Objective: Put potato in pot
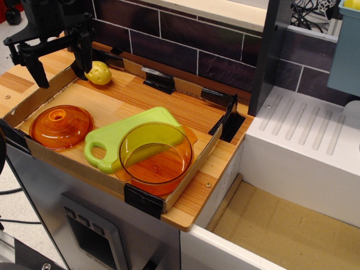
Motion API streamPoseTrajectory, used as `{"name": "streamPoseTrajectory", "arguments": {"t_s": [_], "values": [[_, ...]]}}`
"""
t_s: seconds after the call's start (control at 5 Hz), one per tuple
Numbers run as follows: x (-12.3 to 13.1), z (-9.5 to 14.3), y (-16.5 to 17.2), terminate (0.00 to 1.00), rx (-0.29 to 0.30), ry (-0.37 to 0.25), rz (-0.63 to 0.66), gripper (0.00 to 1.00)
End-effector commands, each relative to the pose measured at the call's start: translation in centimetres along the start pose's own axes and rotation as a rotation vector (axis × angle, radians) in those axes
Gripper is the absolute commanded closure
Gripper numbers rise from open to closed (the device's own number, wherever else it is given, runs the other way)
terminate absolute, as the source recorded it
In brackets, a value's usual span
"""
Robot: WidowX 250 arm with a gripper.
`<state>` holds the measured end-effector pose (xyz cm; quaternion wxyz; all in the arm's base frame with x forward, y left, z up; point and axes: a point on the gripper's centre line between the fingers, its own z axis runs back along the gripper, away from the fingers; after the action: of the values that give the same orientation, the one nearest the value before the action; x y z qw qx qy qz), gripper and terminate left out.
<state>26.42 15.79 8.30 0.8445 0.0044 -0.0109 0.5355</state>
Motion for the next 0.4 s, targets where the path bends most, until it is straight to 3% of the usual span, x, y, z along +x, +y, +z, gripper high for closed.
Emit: {"name": "streamPoseTrajectory", "arguments": {"t_s": [0.0,0.2], "values": [[0.0,0.0,0.0,0.00,0.000,0.000,0.000,0.00],[2.1,1.6,-1.3,0.00,-0.060,0.030,0.118,0.00]]}}
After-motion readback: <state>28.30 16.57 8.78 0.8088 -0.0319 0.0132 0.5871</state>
